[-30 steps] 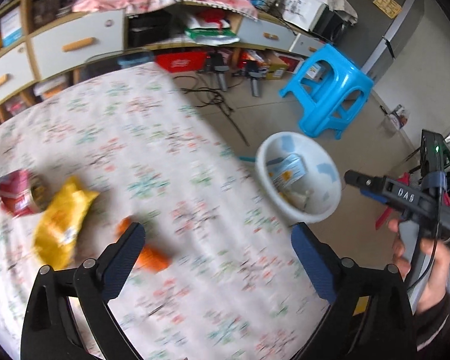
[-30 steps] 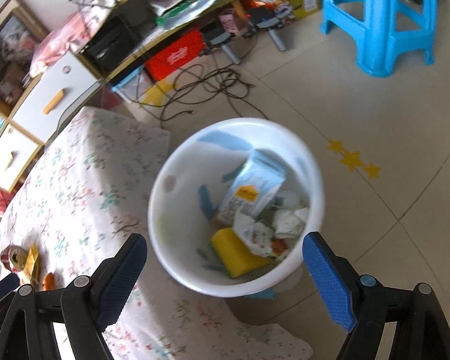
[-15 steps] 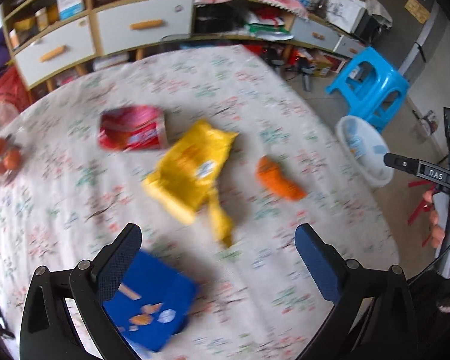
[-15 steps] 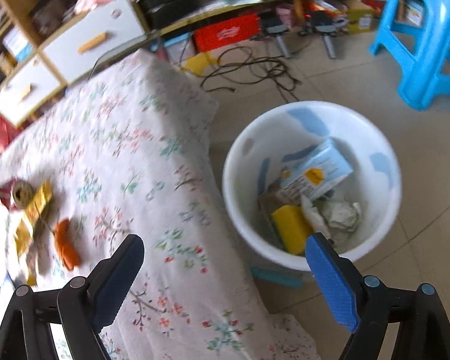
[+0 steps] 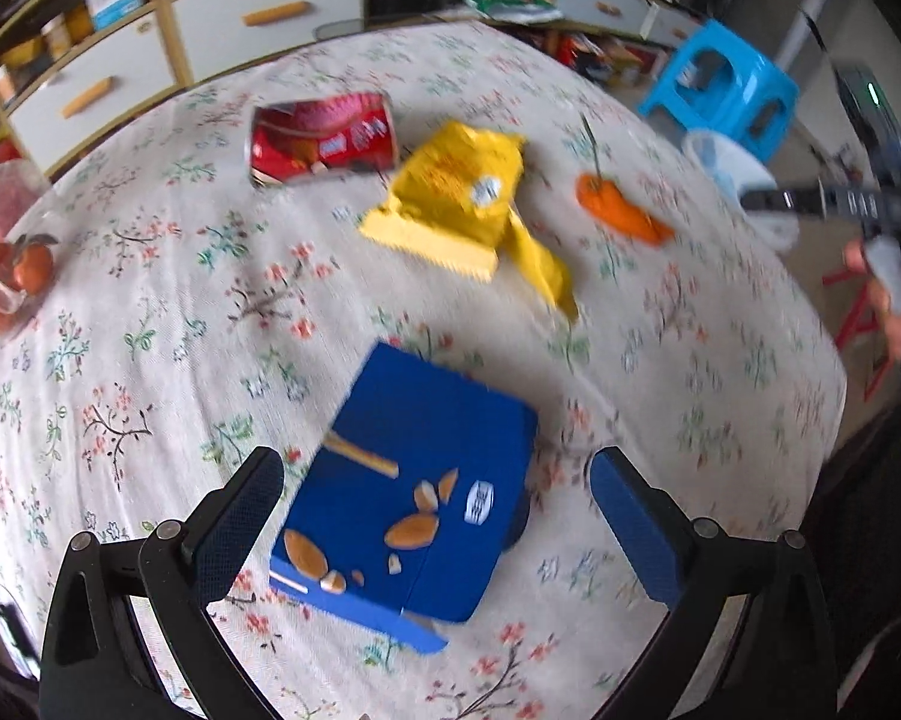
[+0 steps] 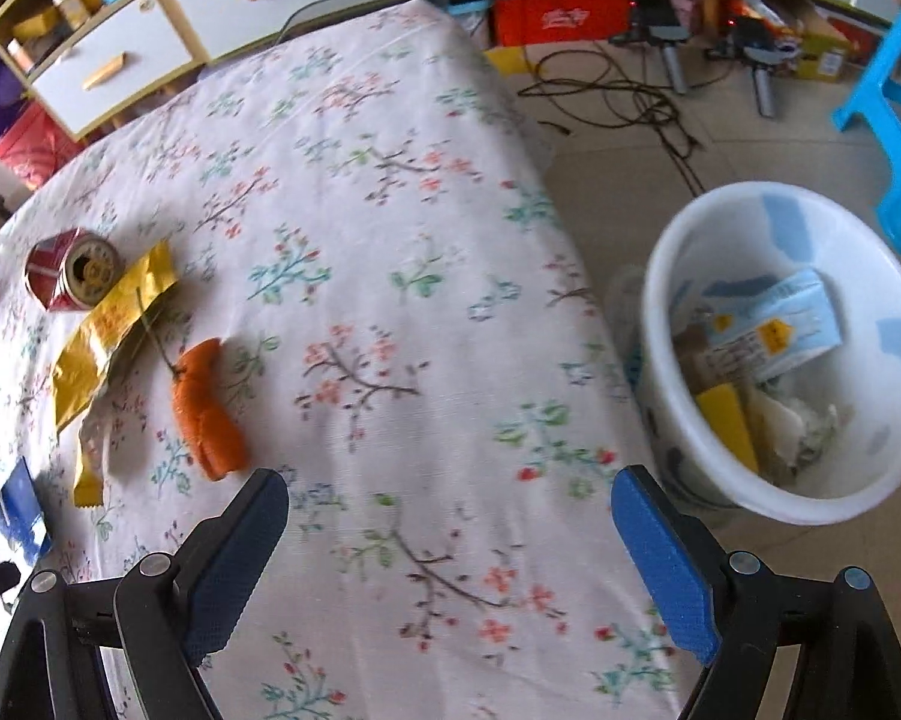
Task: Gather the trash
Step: 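Grasp the blue box with the left gripper while the right gripper grasps the orange peel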
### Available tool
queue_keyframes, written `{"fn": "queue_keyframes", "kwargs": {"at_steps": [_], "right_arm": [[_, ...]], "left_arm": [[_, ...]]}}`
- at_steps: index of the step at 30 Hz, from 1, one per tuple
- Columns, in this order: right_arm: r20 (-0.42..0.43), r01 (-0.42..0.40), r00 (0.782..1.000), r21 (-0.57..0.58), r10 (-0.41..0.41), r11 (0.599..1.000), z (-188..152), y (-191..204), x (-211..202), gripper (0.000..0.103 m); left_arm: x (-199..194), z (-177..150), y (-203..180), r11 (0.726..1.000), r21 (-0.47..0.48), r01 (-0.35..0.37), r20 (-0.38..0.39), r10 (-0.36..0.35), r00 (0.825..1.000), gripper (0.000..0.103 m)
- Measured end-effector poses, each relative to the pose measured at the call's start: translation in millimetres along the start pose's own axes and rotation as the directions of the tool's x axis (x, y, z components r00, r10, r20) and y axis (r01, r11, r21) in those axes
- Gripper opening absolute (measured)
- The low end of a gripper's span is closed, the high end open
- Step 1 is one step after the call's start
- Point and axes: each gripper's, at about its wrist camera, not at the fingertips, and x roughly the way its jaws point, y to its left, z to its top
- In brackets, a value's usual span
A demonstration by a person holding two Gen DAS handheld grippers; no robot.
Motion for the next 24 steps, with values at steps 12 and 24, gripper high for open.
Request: {"fn": "queue_keyframes", "kwargs": {"at_steps": [12,24], "right_arm": [[-0.052,-0.004,0.999,-0.078,0.000,0.997,-9.2,34.5,27.4,0.092],[-0.016,0.056,0.998,-0.320,-0.065,0.946,-34.2,87.0,57.5,0.101]], "left_arm": [[22.0,-10.6,14.8,0.997,-0.045,-0.060,-0.099,0.055,0.994,0.103],[5.4,-13.1,41.6,0.973,-0.230,0.008,-0.010,-0.010,1.000,0.082]]}}
